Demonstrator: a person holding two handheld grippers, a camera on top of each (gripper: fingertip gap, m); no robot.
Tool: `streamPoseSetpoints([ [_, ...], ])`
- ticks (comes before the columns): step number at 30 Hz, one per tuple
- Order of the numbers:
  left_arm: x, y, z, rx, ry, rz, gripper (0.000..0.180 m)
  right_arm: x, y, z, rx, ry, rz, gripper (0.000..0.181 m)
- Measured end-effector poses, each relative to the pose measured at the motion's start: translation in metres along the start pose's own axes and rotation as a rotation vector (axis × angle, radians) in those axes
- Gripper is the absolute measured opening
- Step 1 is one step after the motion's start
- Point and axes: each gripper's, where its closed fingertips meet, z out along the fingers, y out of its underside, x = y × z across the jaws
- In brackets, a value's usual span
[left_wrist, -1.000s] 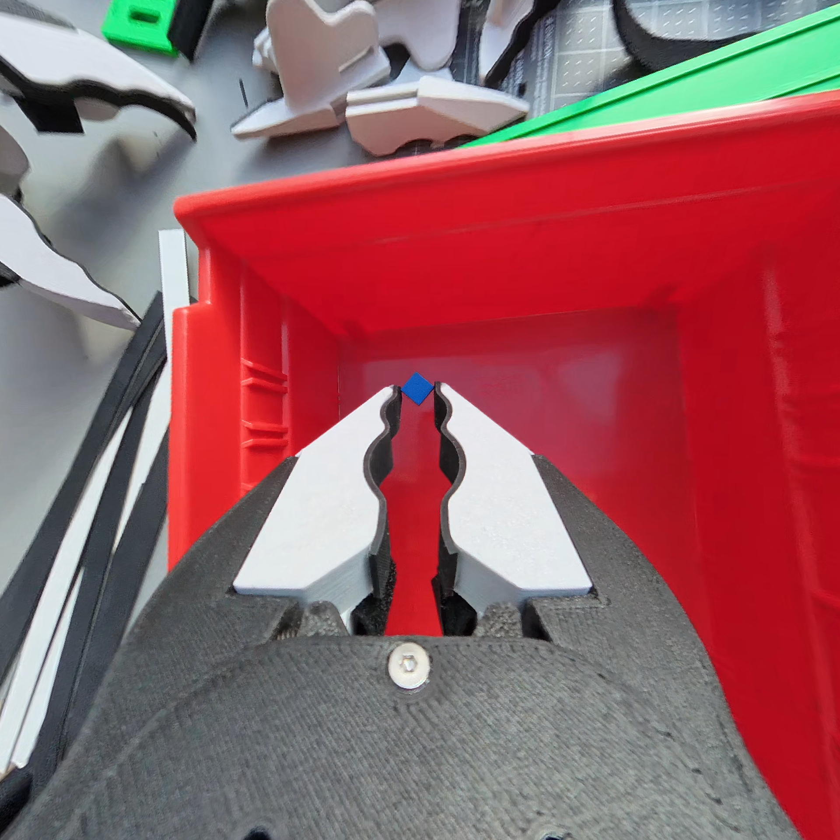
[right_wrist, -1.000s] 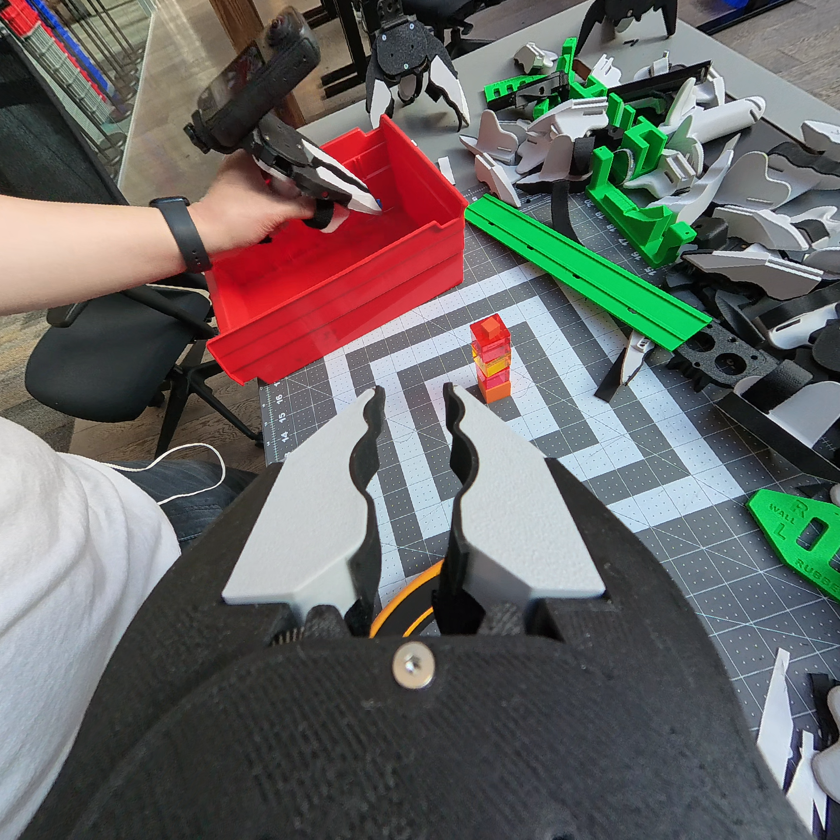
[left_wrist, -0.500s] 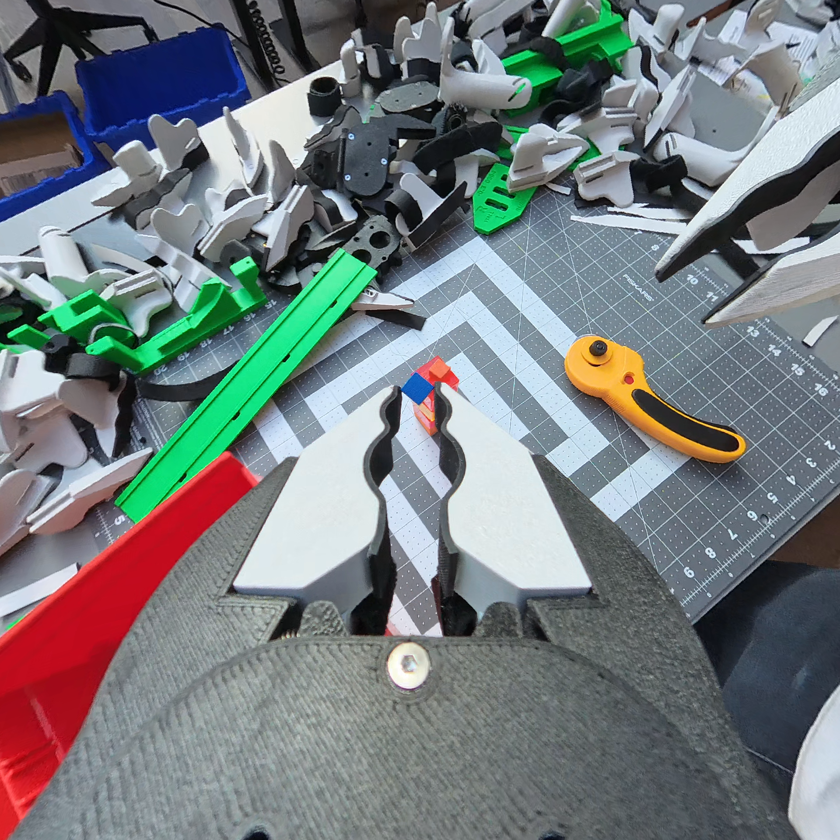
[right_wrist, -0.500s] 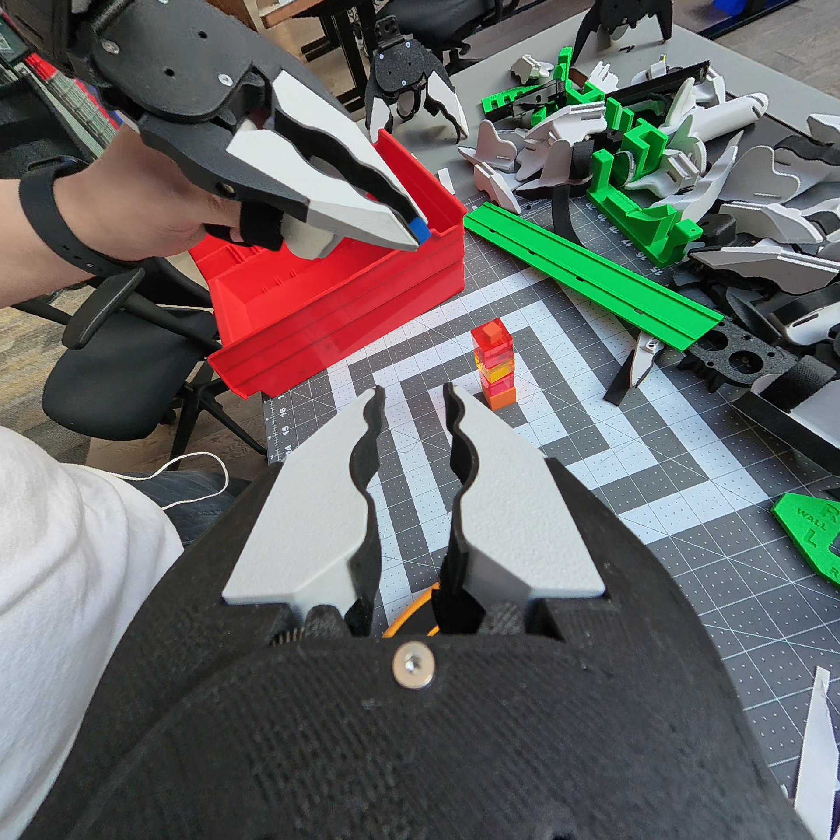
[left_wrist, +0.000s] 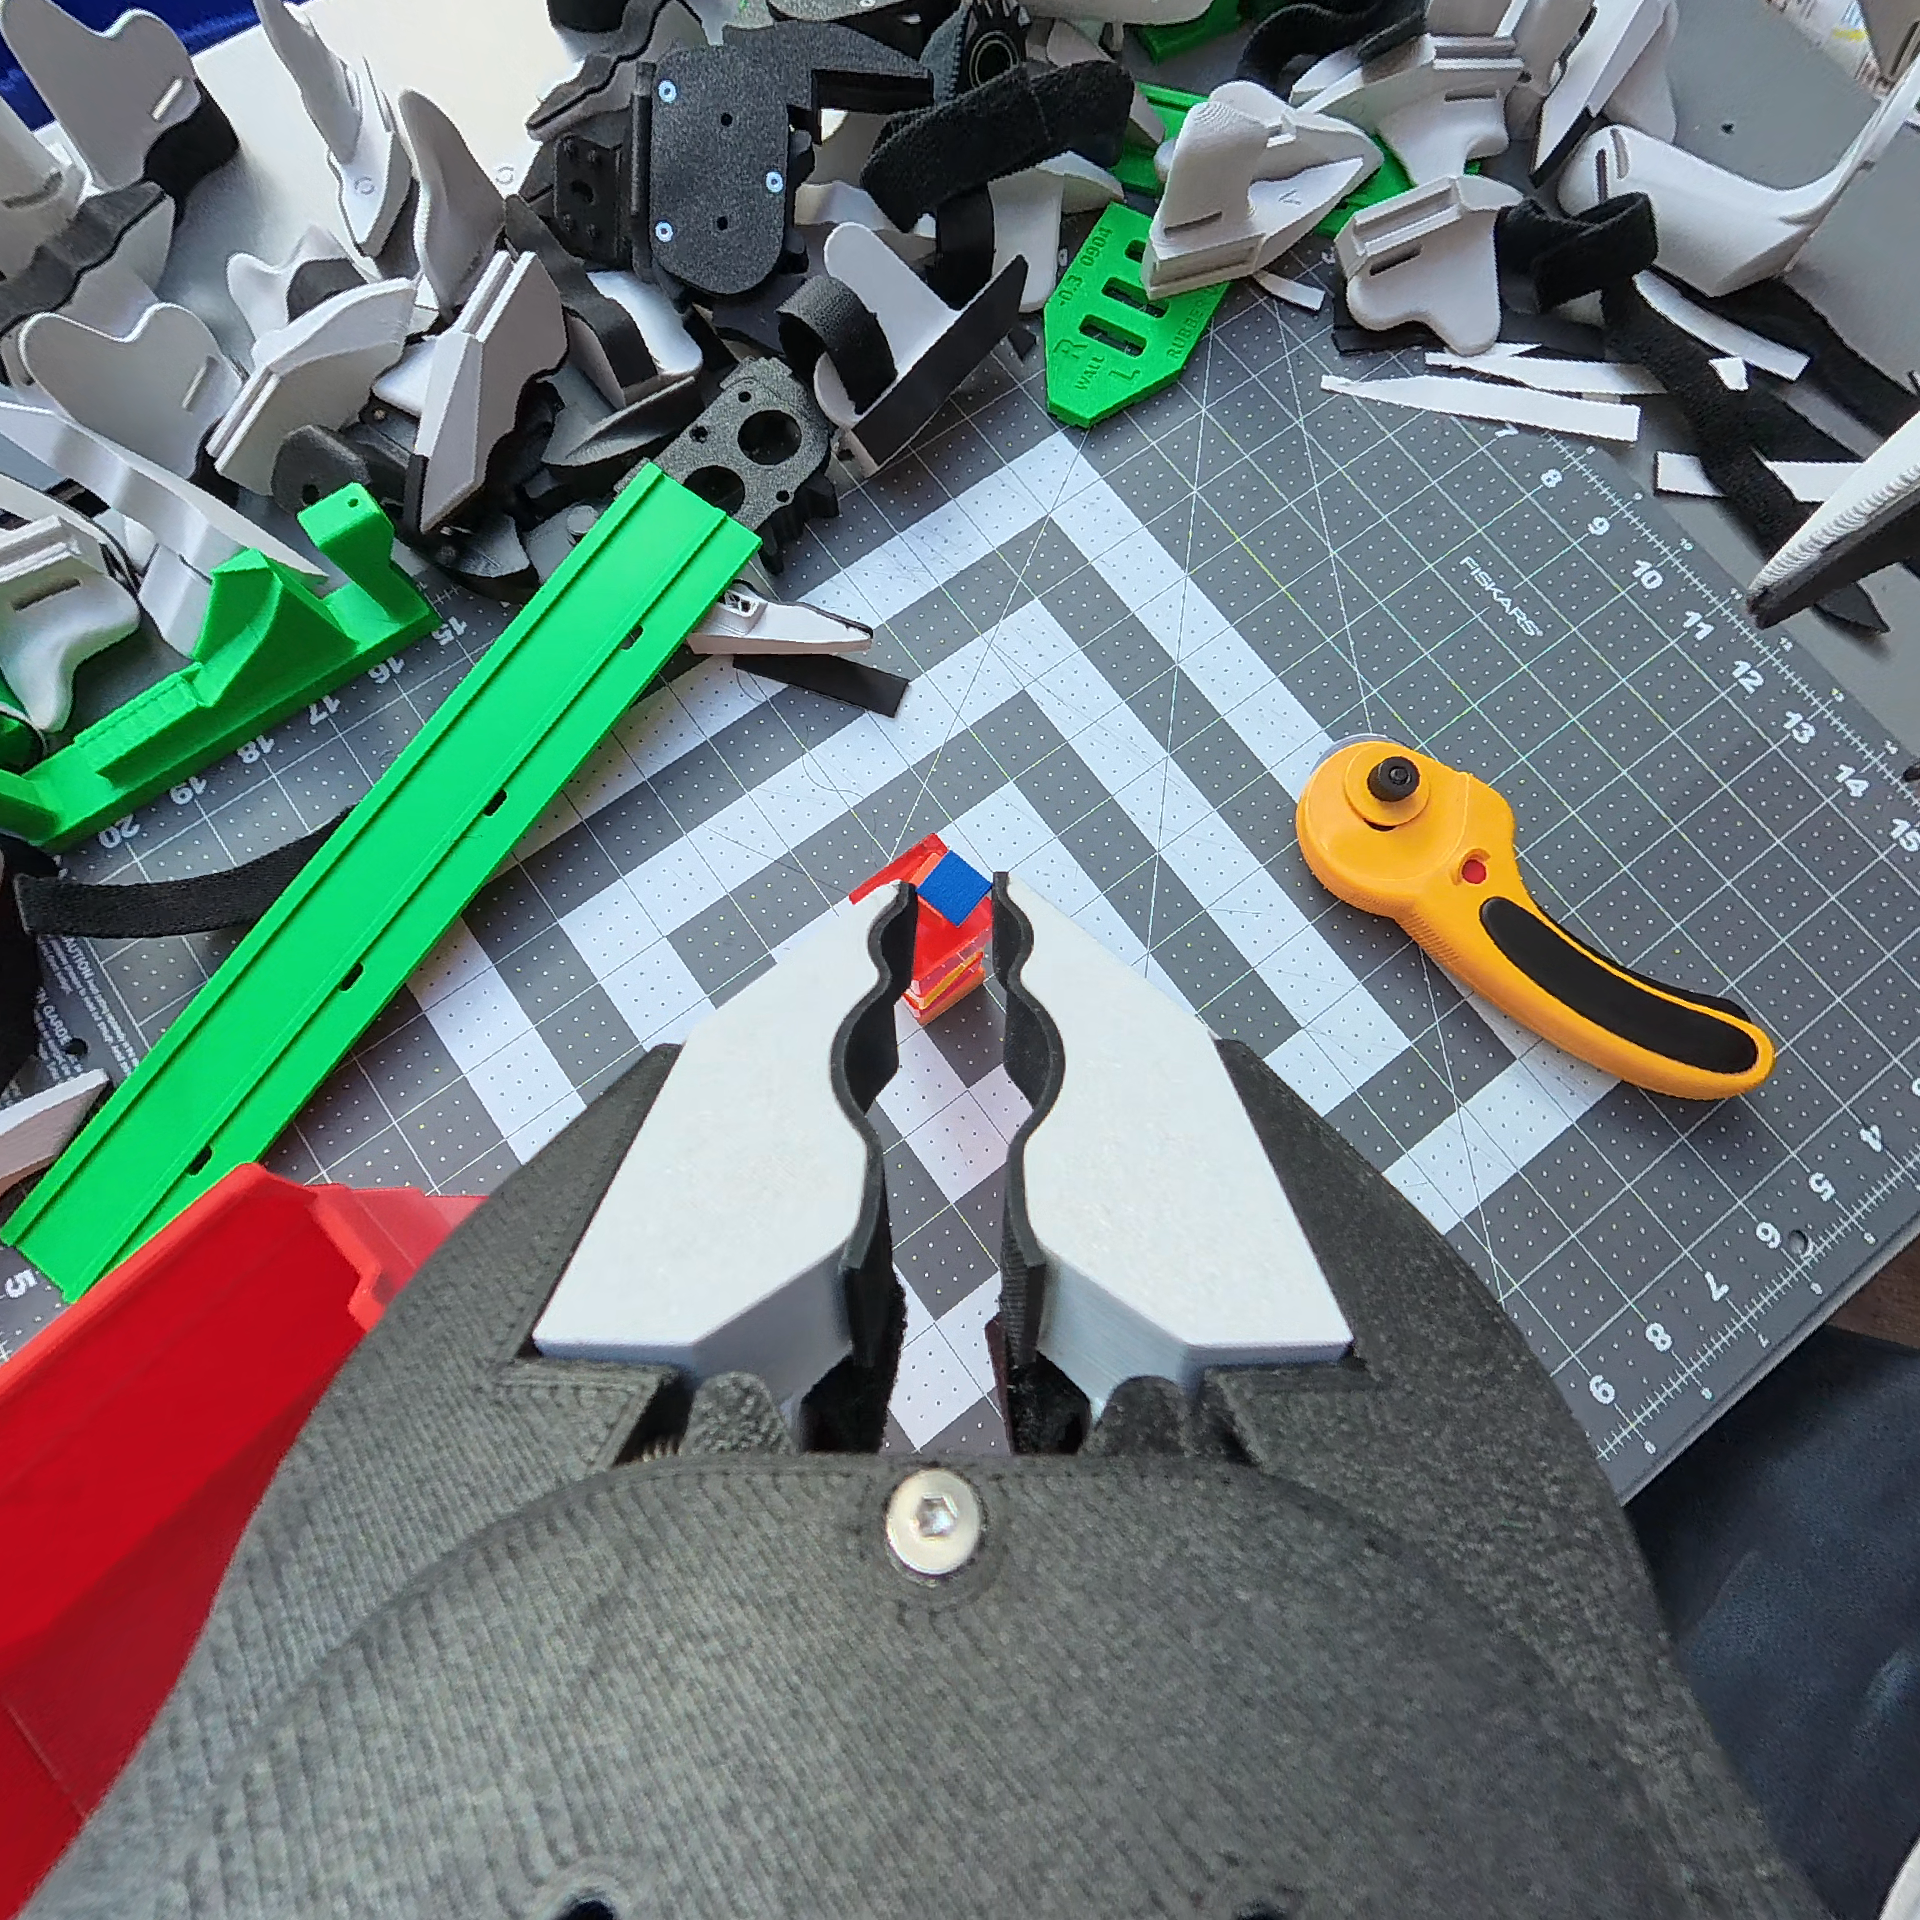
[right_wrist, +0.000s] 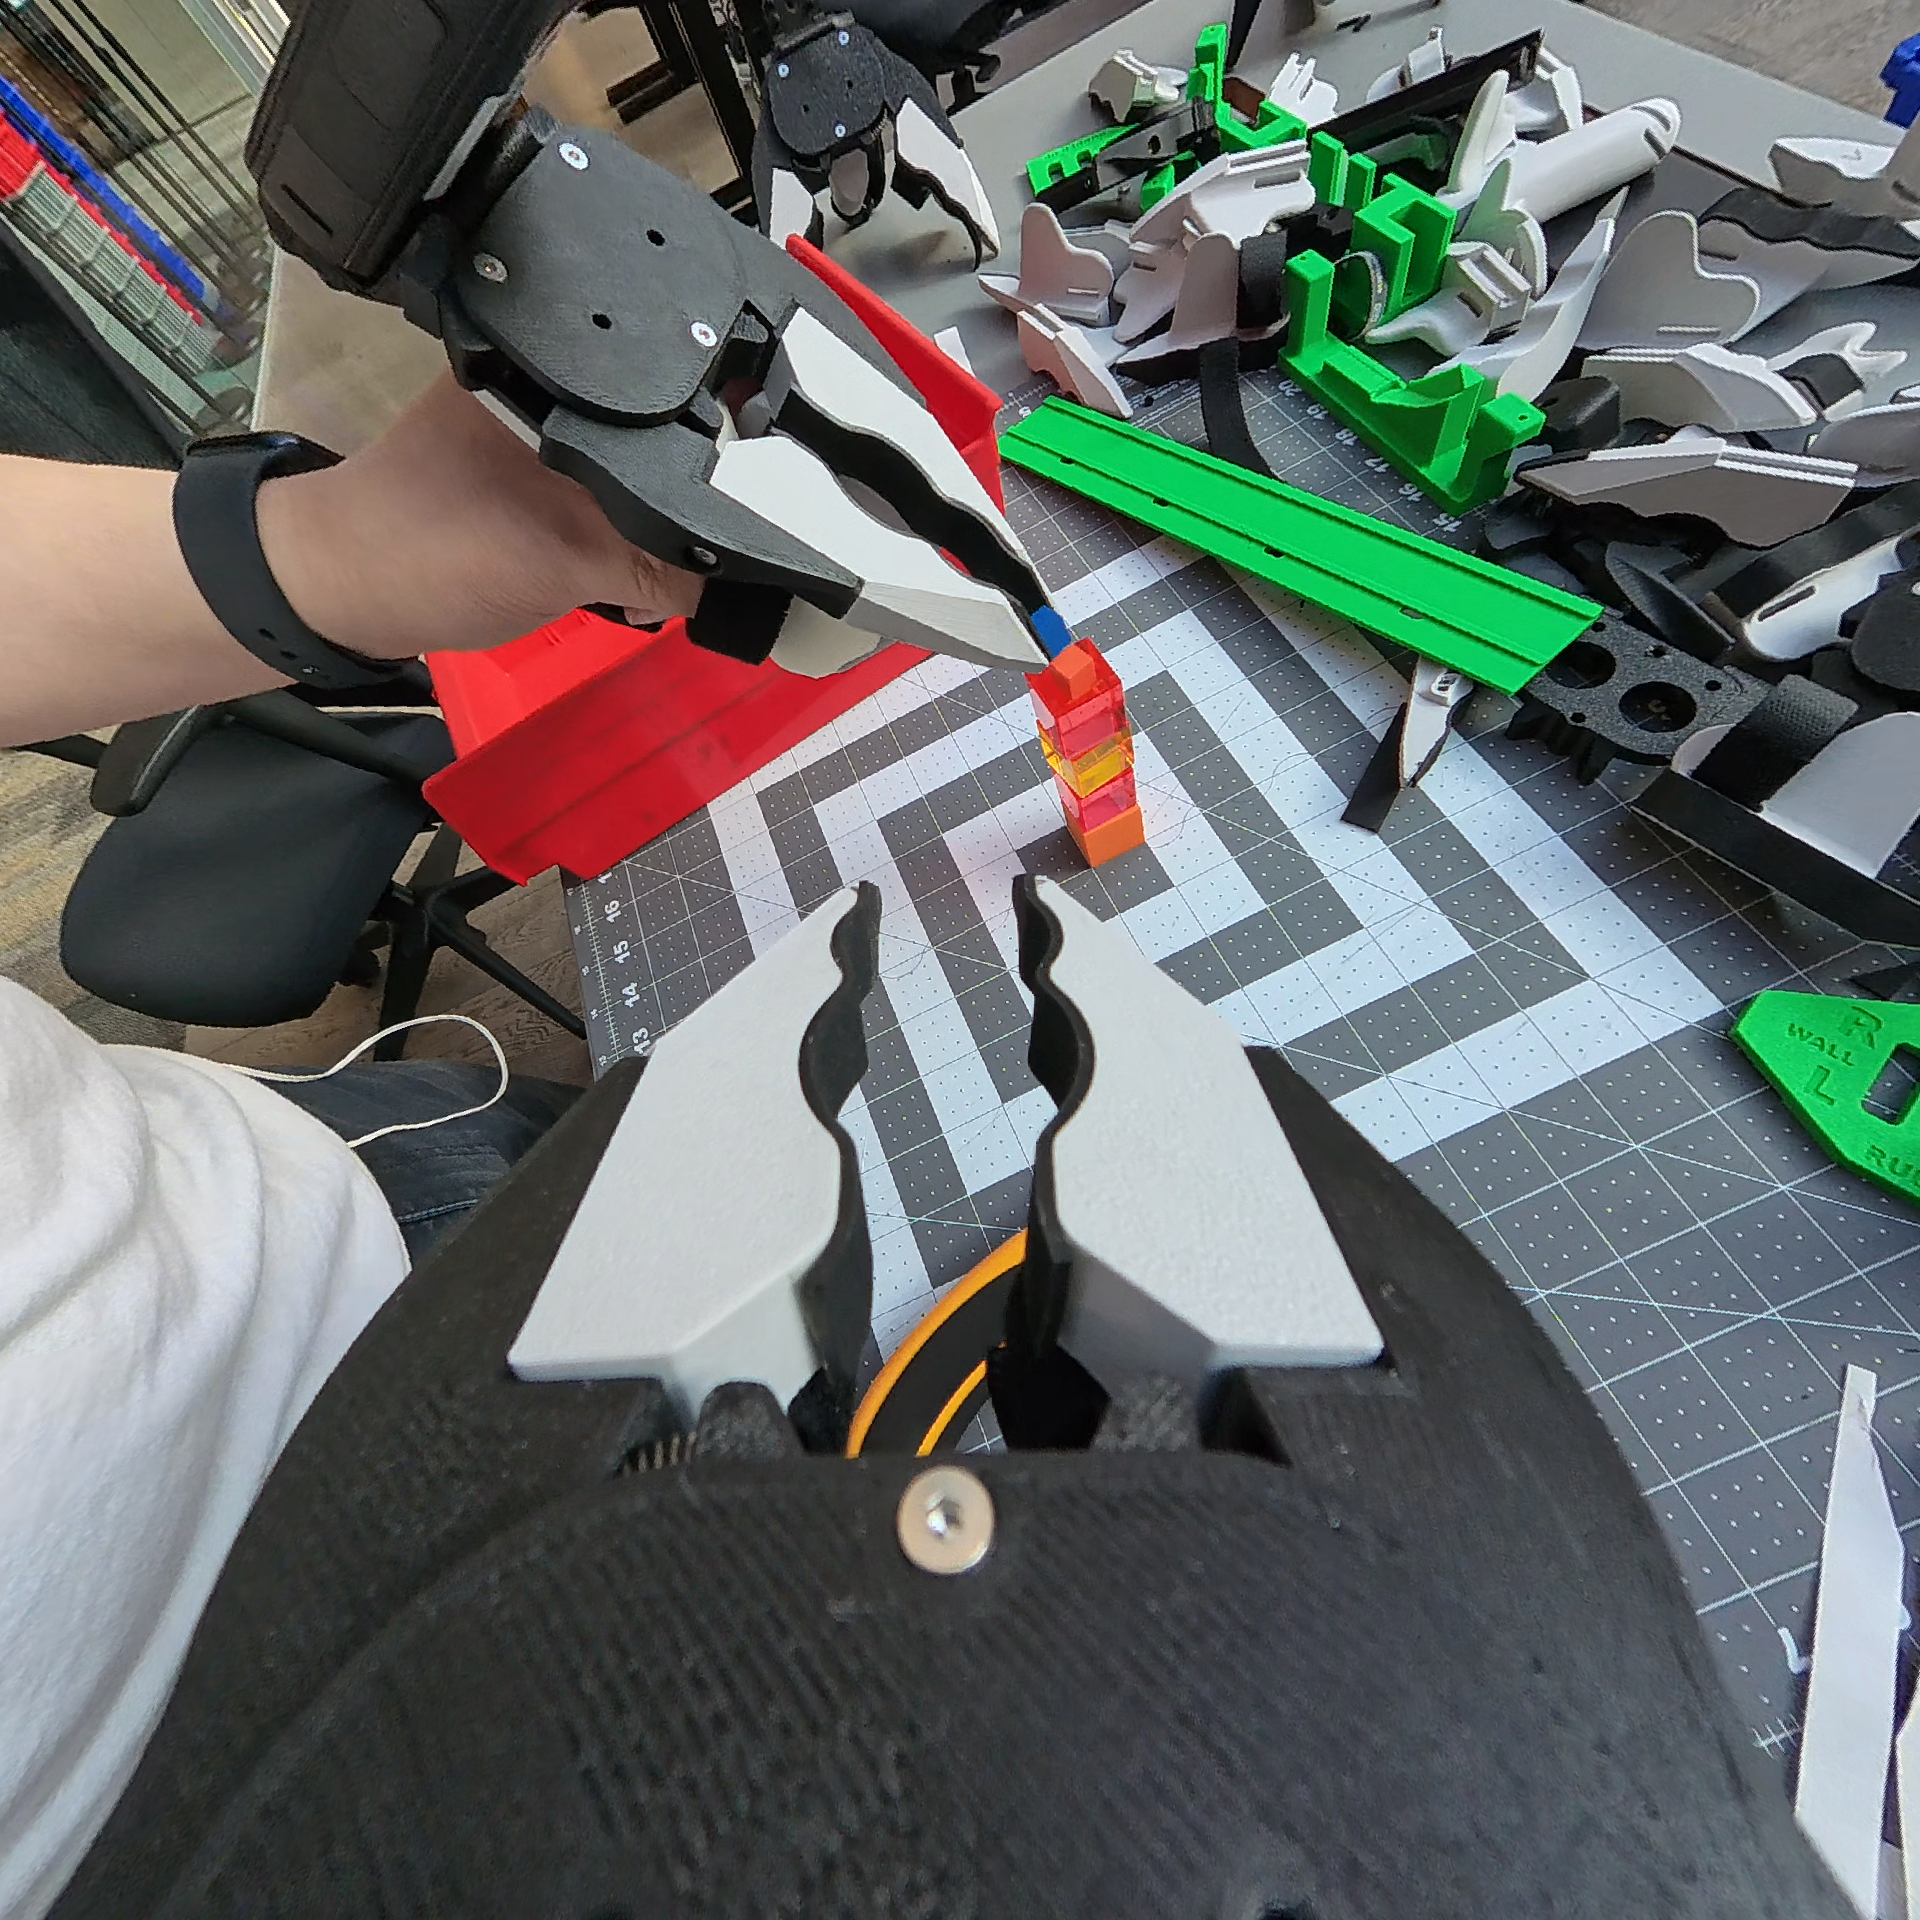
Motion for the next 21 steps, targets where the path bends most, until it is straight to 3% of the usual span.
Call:
streamPoseSetpoints([
  [21, -0.0015, 0.0023, 0.0073, -0.035, -0.005, -0.003, 0.013, -0.0002, 0.0089, 0.0010, -0.017, -0.003, 0.007, 0.025],
])
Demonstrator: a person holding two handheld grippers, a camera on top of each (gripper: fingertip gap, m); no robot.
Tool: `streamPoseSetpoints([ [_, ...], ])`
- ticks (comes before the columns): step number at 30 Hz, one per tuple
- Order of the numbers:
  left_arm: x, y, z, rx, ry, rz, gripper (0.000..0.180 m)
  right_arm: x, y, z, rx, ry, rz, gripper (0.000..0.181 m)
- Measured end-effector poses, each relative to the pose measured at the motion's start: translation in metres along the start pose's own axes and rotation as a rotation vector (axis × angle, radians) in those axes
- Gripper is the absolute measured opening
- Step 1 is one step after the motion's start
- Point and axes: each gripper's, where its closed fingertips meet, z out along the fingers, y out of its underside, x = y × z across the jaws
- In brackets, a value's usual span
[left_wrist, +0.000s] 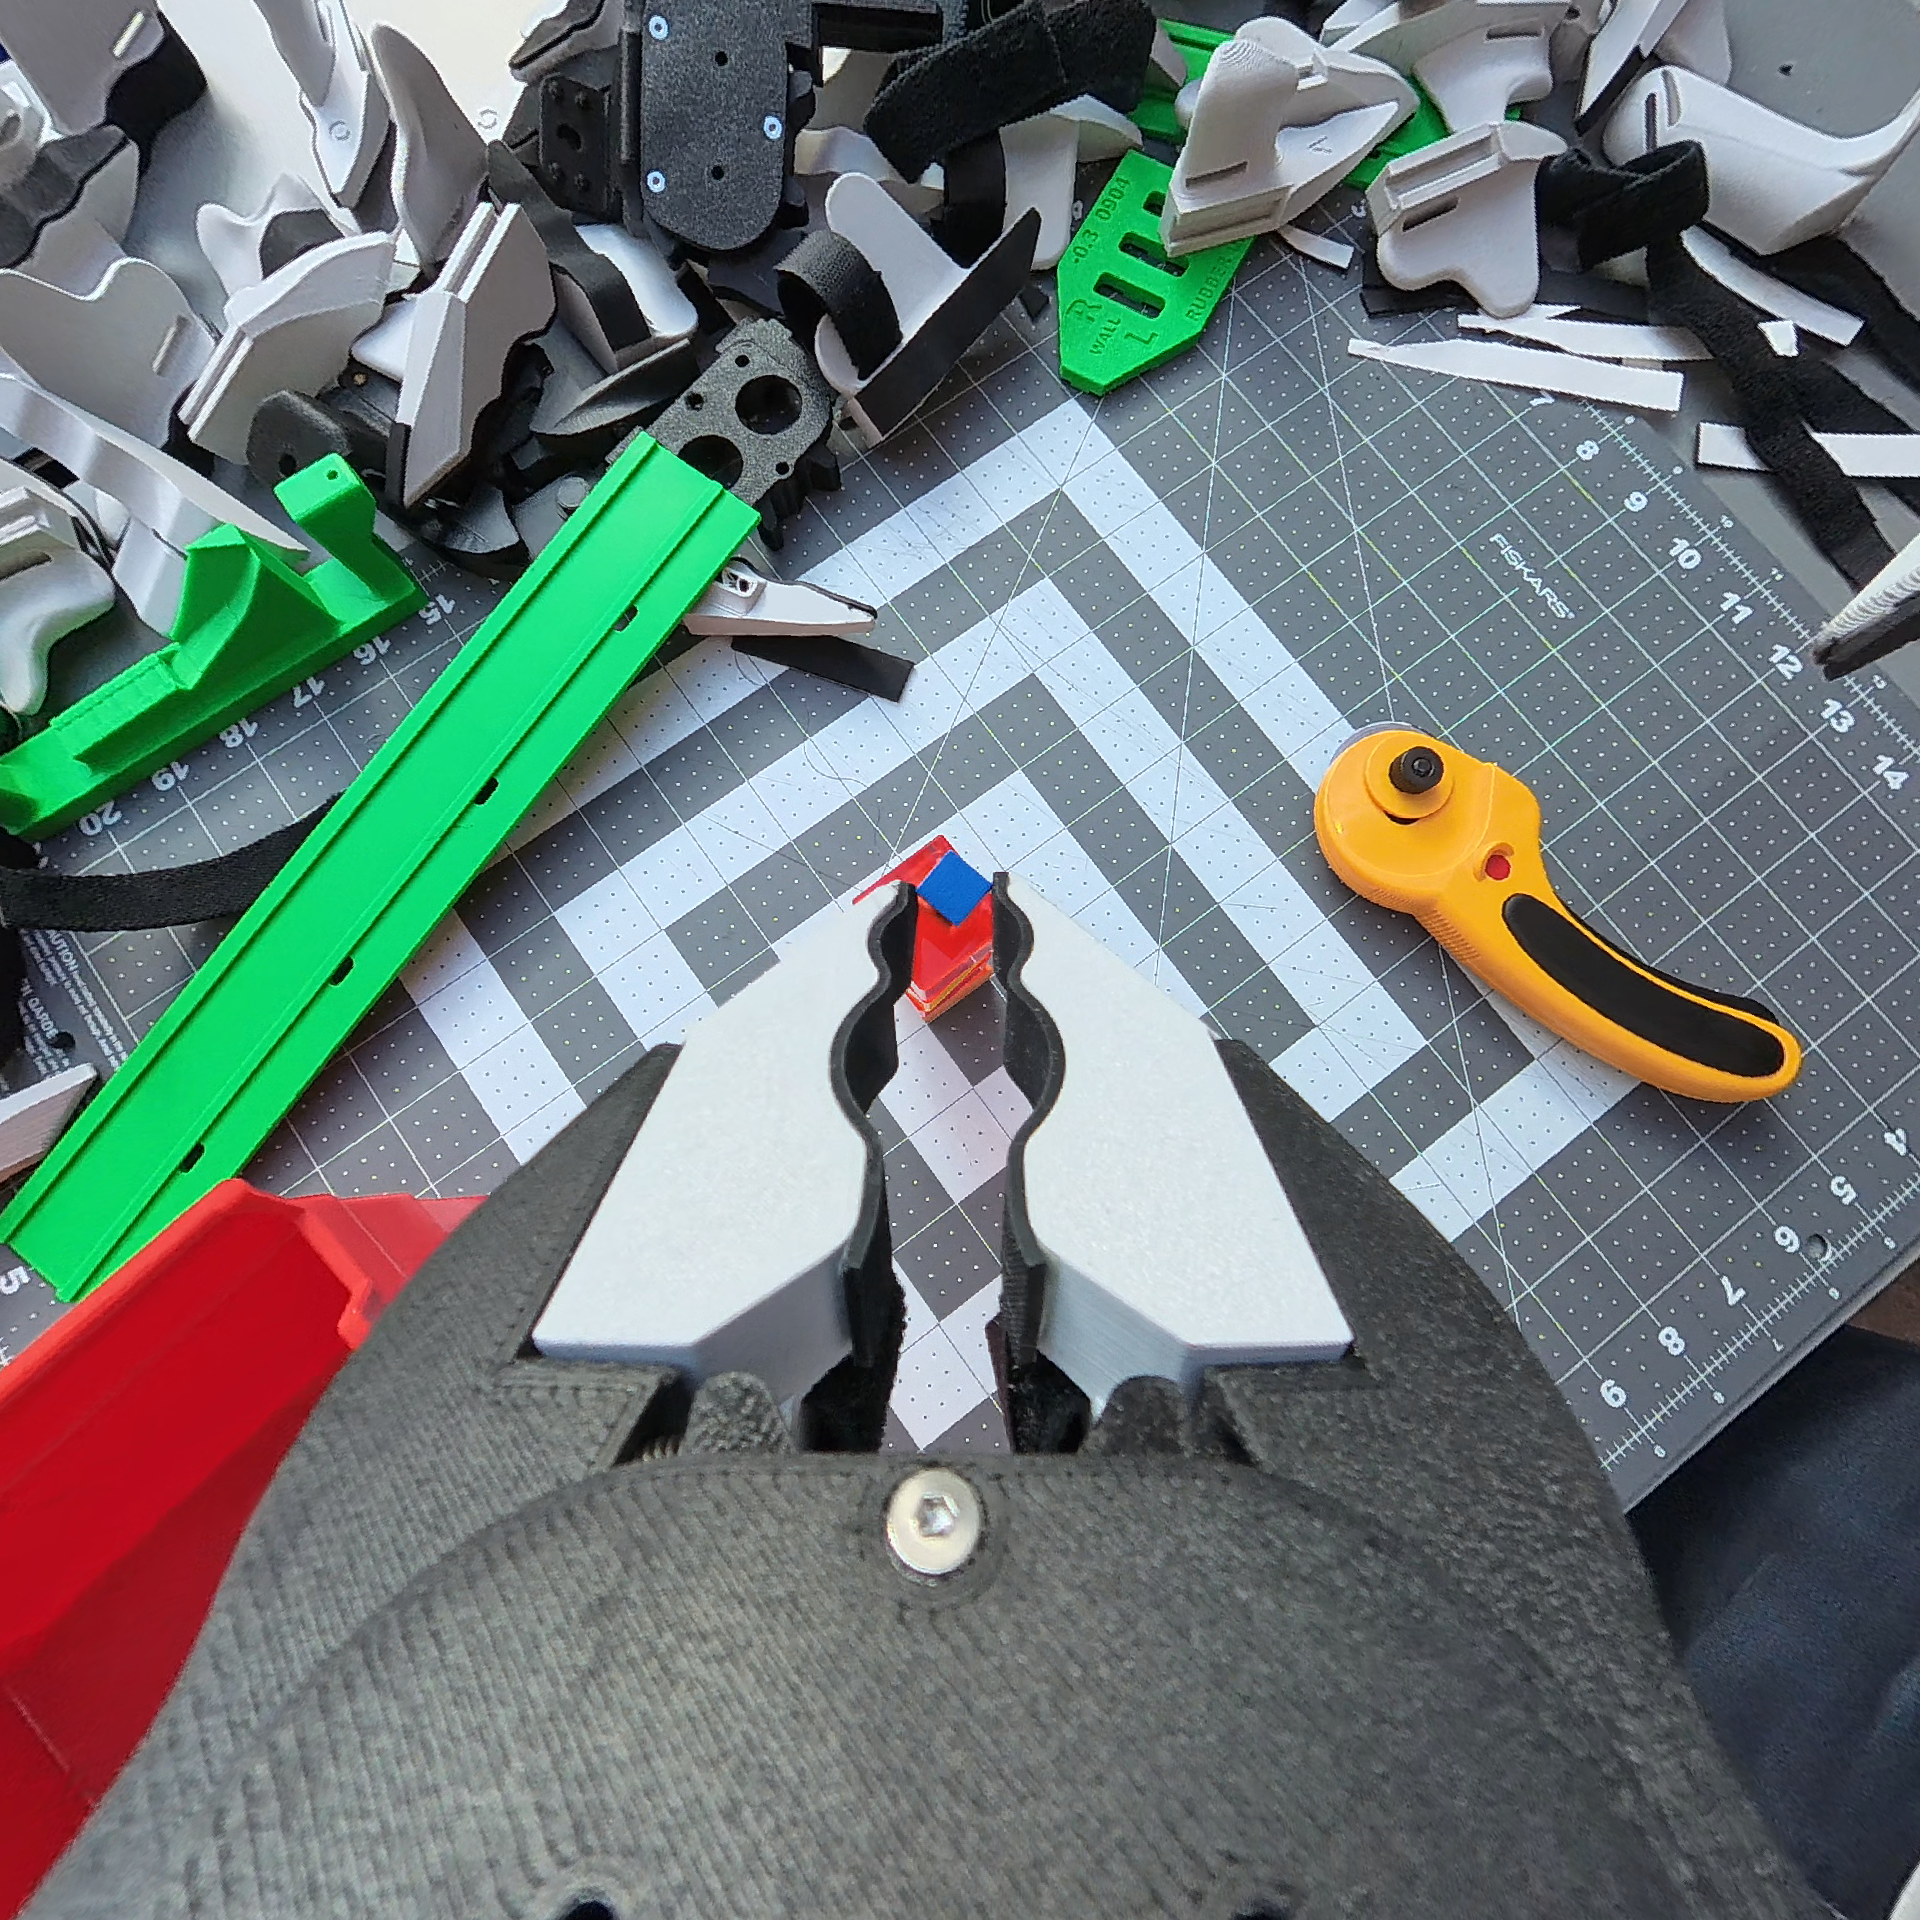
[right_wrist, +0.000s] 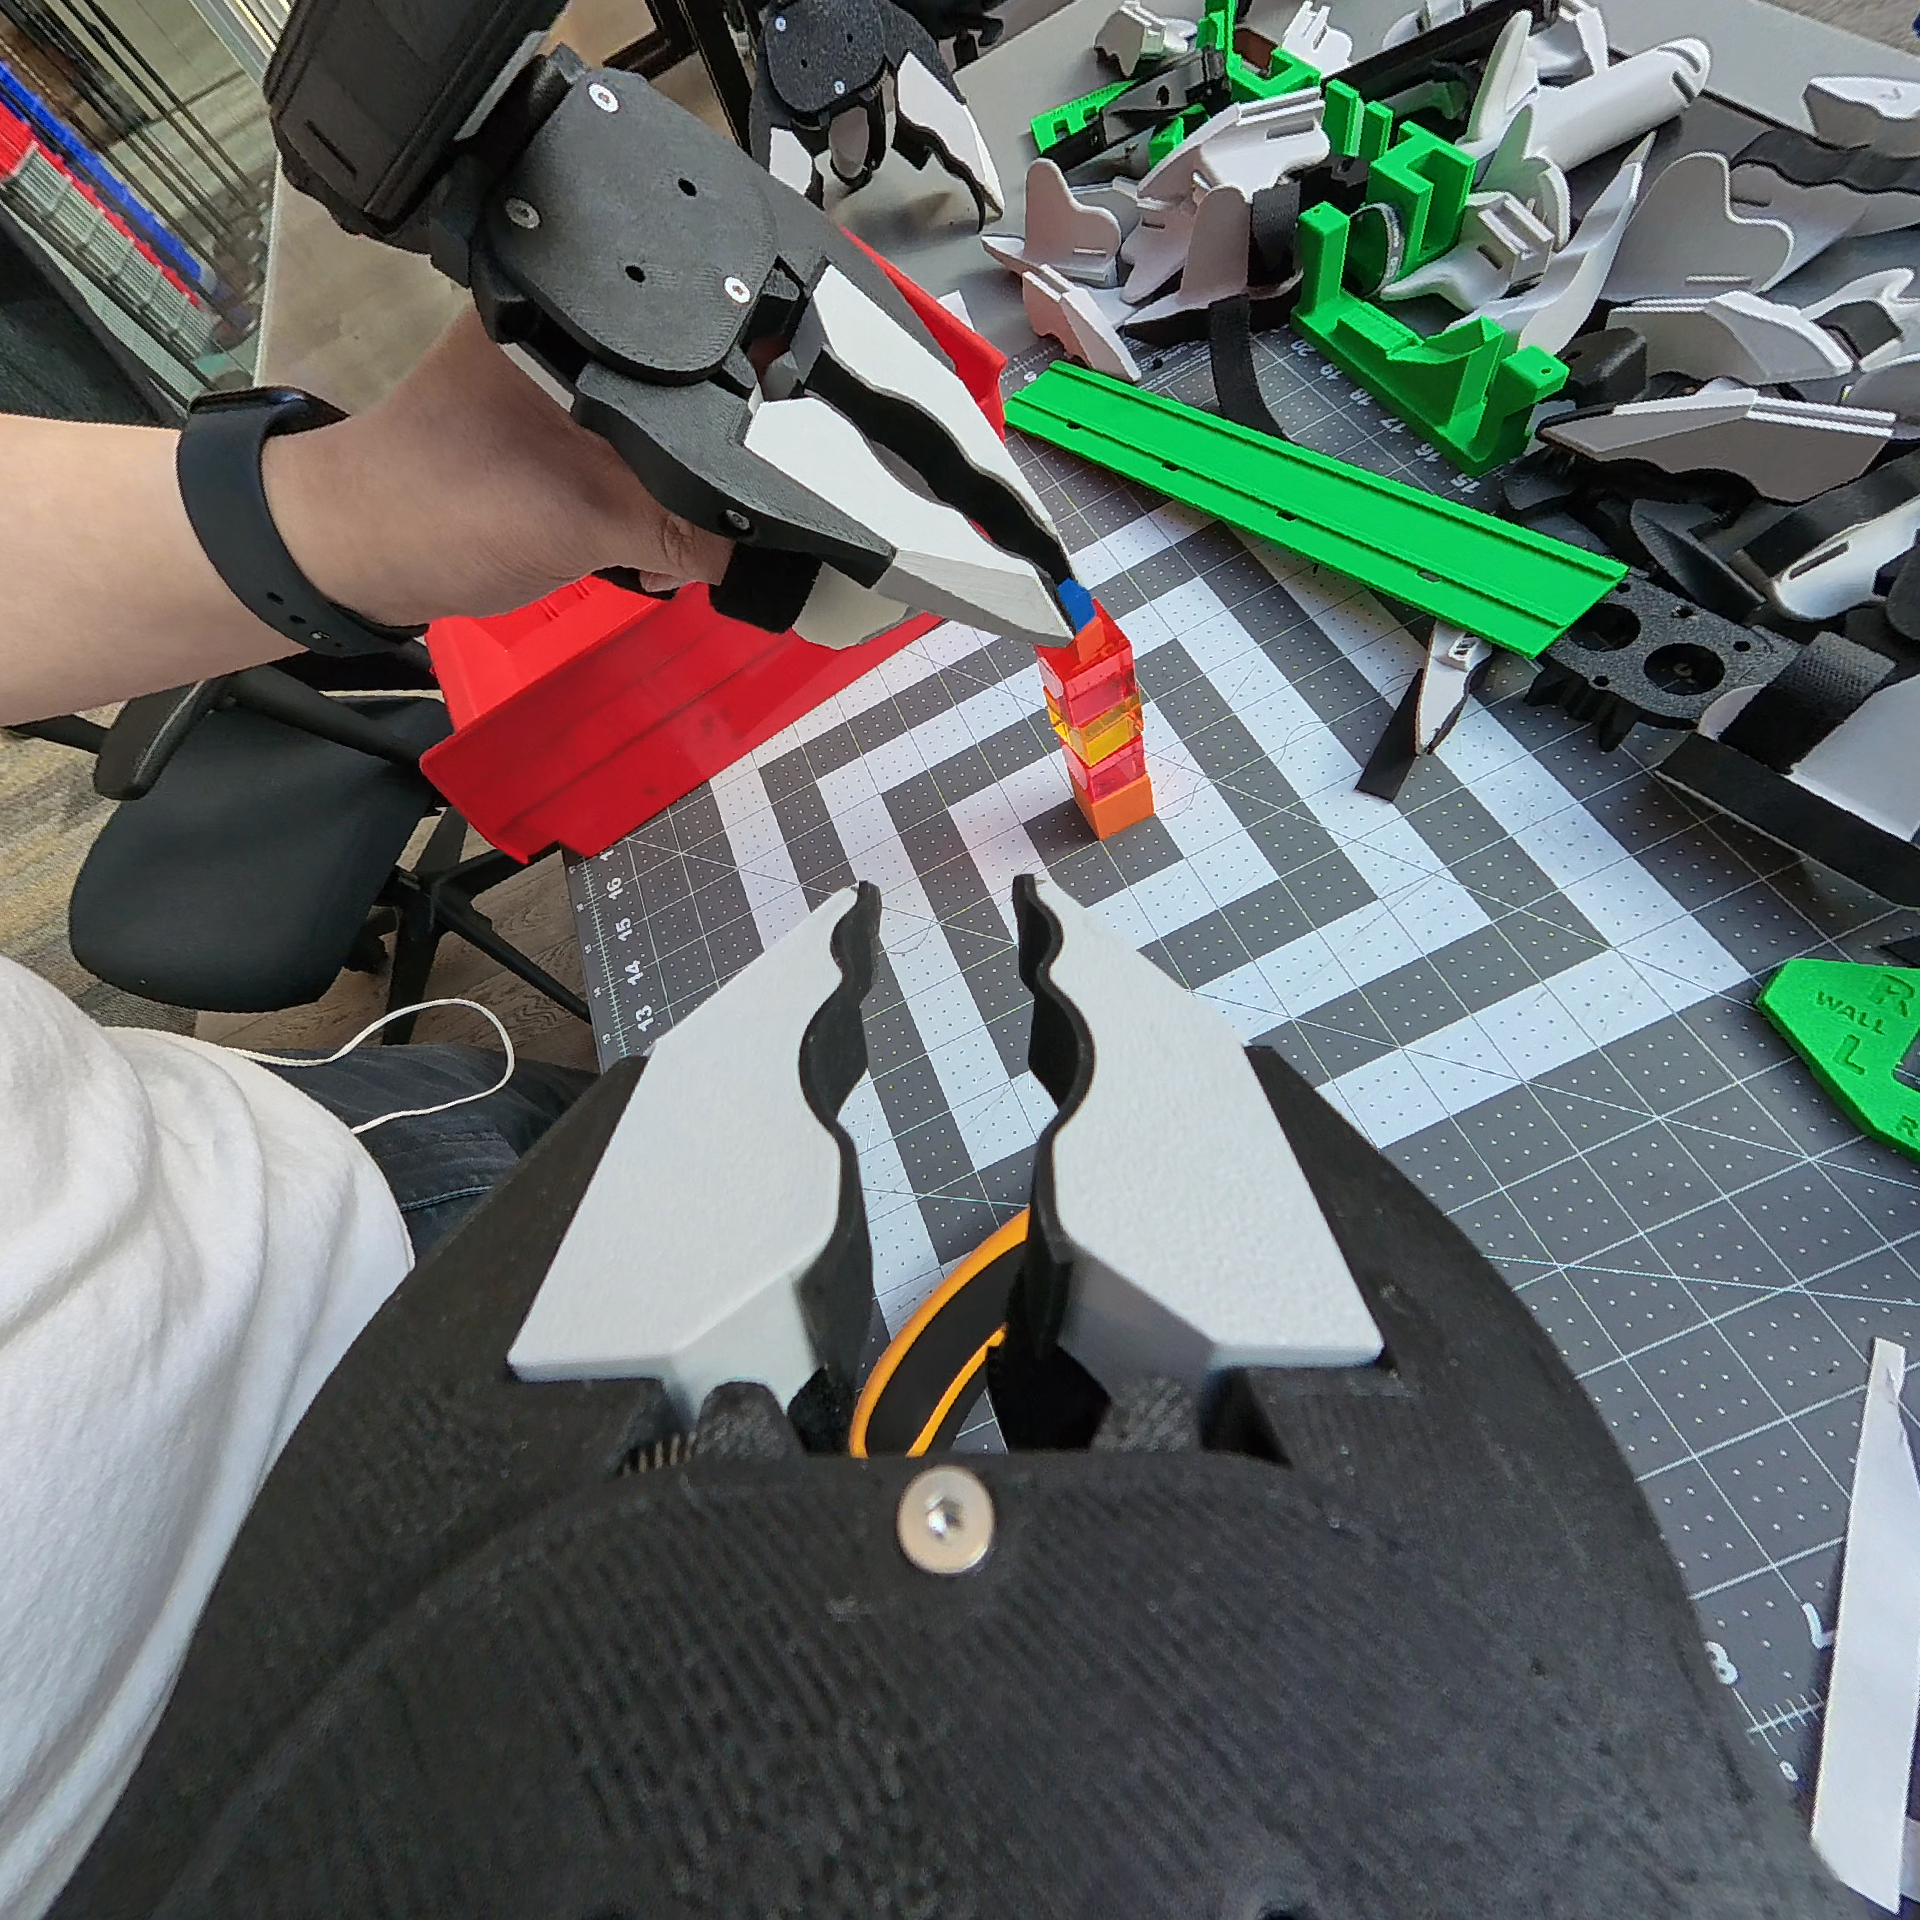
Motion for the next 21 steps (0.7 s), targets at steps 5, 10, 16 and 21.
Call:
streamPoseSetpoints([
  [5, -0.0006, 0.0019, 0.0012, -0.004, 0.003, -0.011, 0.013, -0.0020, 0.0023, 0.0010, -0.006, -0.003, -0.001, 0.026],
  [10, -0.0019, 0.0021, 0.0008, 0.000, 0.006, -0.024, 0.016, -0.0024, 0.0041, 0.0018, -0.011, -0.005, -0.001, 0.025],
  [16, -0.0015, 0.0015, 0.0009, 0.001, 0.011, -0.030, 0.019, -0.0022, 0.0041, 0.0023, -0.011, -0.007, 0.001, 0.025],
  [21, -0.0022, 0.0020, -0.0017, 0.009, -0.001, -0.041, 0.030, -0.0025, 0.0045, 0.0024, -0.014, -0.007, -0.002, 0.025],
])
